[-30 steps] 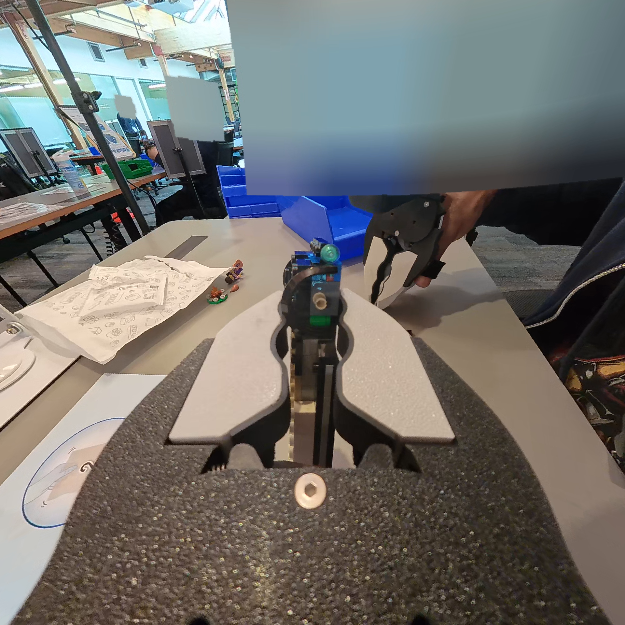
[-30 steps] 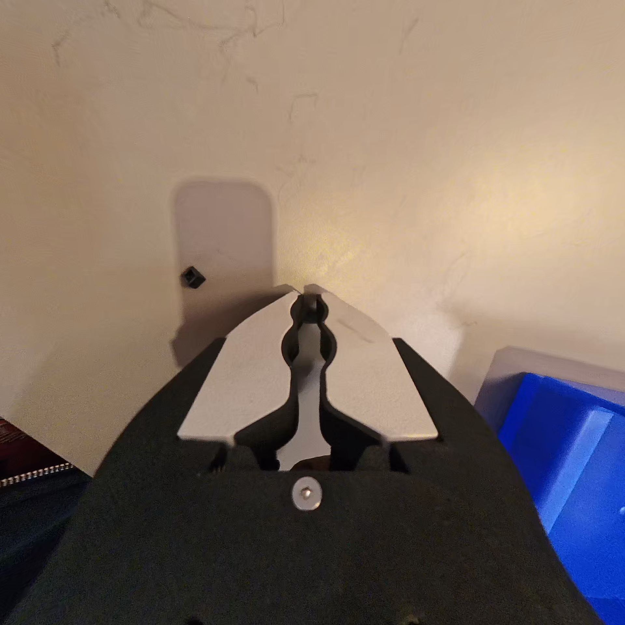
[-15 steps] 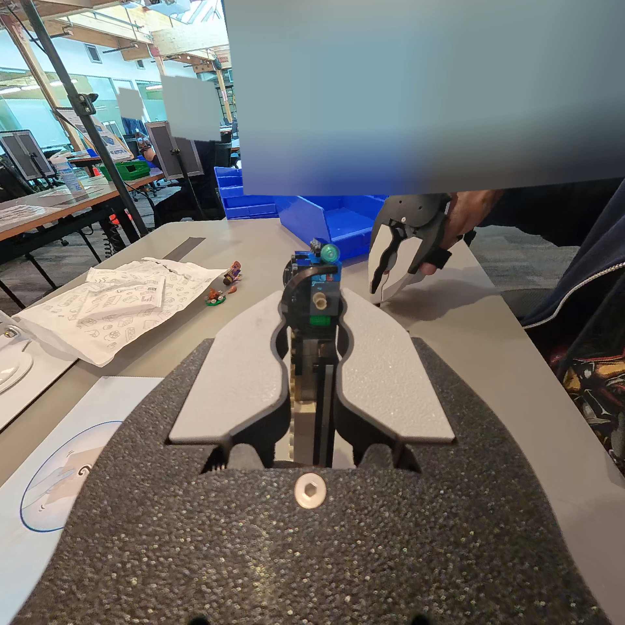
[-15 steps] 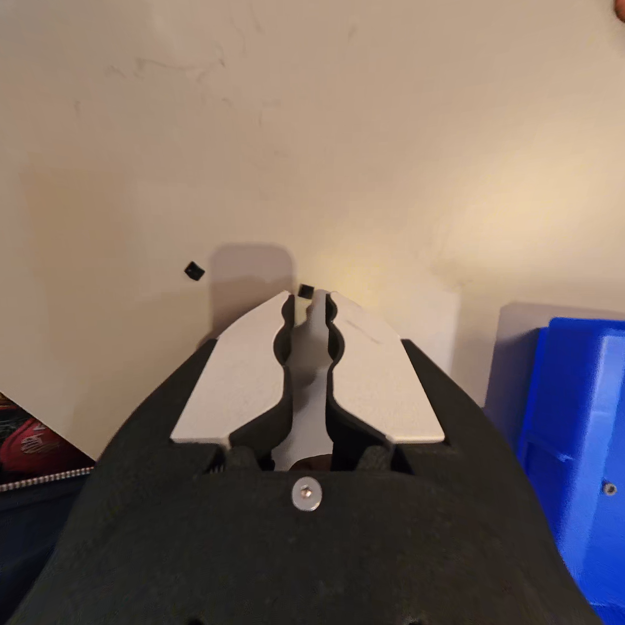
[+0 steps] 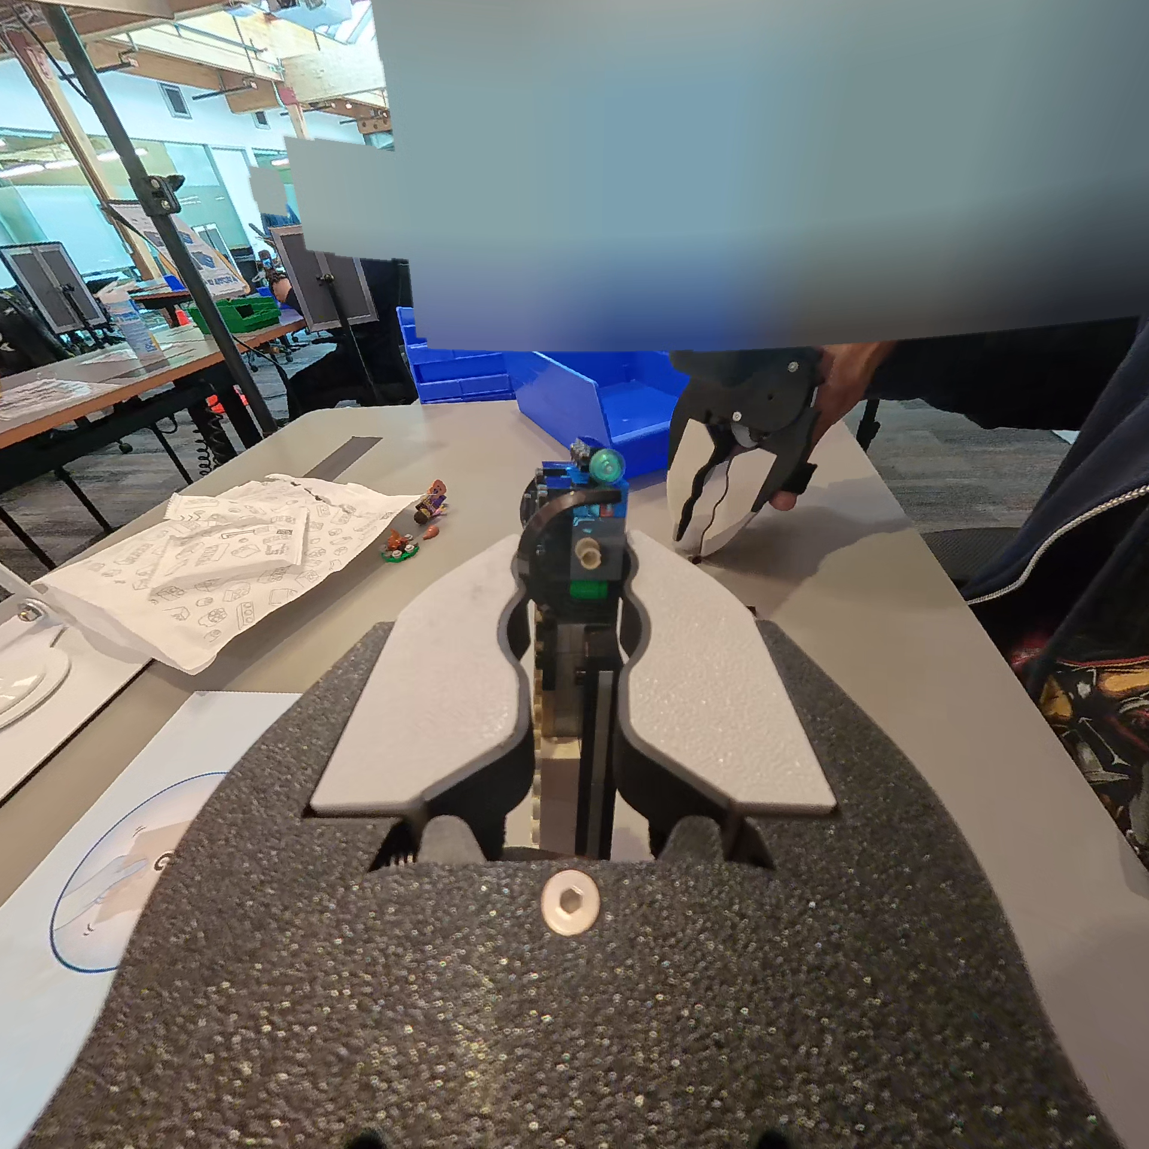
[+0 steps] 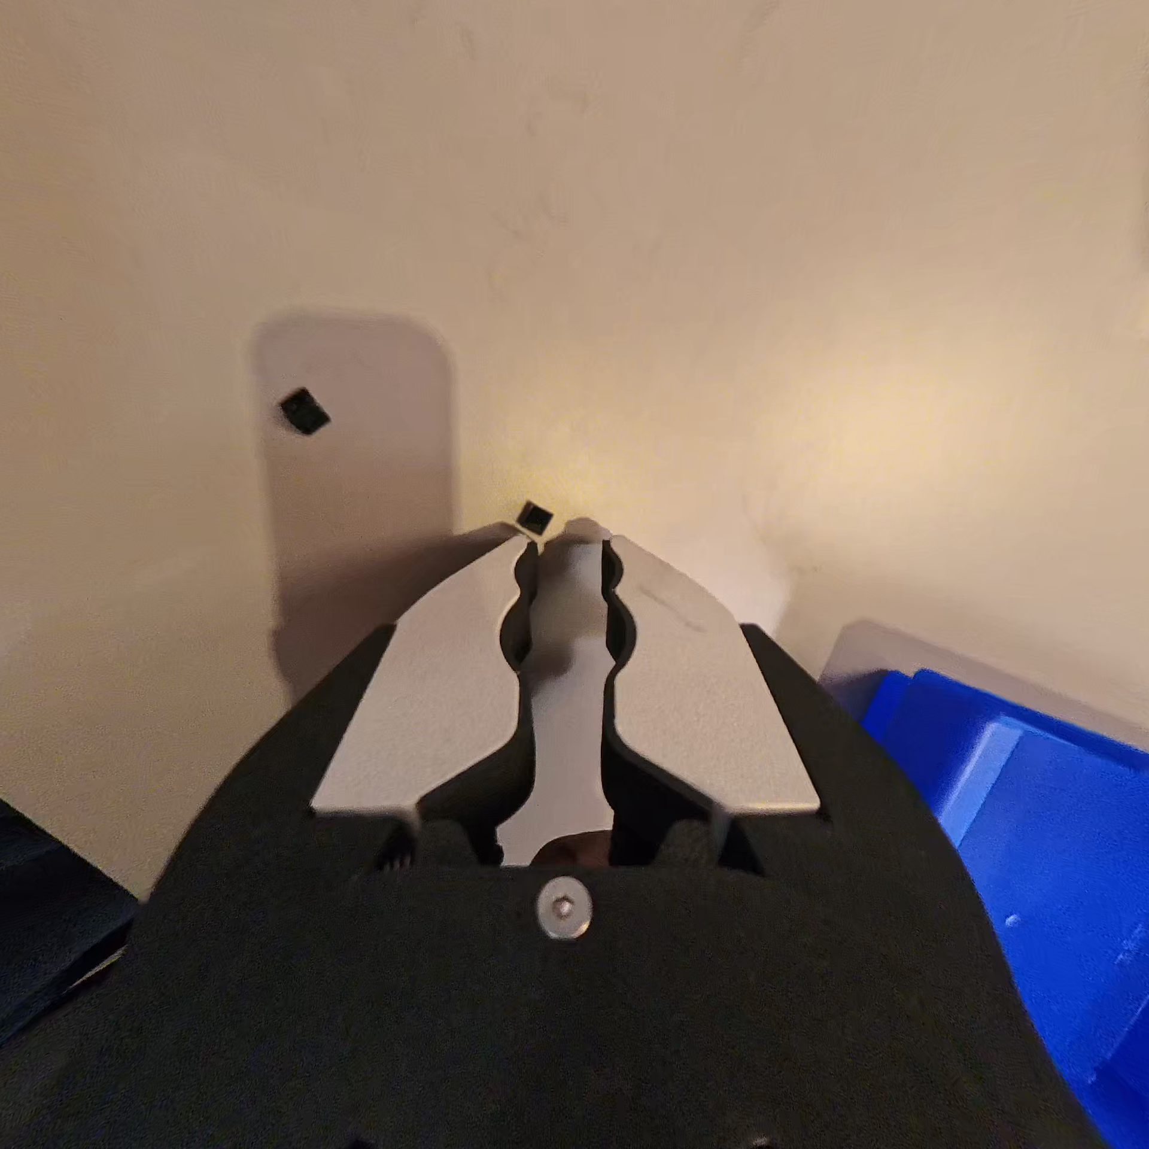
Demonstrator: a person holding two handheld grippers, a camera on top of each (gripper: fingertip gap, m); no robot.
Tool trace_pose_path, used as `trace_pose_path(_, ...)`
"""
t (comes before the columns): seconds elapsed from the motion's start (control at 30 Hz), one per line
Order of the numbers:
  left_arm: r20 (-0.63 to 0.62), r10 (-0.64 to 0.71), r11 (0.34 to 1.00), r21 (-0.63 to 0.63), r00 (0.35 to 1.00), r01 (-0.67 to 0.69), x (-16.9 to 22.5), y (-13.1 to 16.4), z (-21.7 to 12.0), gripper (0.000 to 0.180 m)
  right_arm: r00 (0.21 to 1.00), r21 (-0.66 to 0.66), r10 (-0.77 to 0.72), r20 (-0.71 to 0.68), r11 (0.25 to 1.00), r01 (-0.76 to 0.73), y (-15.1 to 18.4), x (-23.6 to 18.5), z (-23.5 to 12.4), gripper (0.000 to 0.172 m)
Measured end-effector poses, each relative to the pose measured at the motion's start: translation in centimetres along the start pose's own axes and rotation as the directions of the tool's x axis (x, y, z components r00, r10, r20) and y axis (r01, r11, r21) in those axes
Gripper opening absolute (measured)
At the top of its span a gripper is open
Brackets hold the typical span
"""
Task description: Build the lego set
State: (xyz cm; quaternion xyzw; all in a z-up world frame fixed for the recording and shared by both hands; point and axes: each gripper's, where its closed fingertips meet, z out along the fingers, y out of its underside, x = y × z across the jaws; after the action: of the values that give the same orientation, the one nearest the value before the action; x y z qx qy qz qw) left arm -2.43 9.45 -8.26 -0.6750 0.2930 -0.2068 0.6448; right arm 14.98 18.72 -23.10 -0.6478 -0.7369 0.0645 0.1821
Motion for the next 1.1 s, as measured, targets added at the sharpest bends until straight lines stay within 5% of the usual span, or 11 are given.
trace_pose_path(0.3, -0.007, -0.008, 1.000, -0.002, 1.000, 0.008, 0.0, 0.2, 0.1, 0.025, 0.980, 0.012, -0.200, -0.003, 0.980, 0.200, -1.1, 0.0, 0.1, 0.018)
trace_pose_path(0.53, -0.001, -0.007, 1.000, -0.005, 1.000, 0.007, -0.1, 0.2, 0.1, 0.024, 0.850, 0.071, -0.516, 0.105, 0.857, 0.511, -1.3, -1.0, 0.1, 0.022)
trace_pose_path(1.1, 0.001, -0.022, 1.000, 0.007, 1.000, 0.022, -0.5, 0.2, -0.1, 0.025, 0.648, 0.100, -0.673, 0.357, 0.717, 0.689, -1.5, -1.3, 0.6, 0.016)
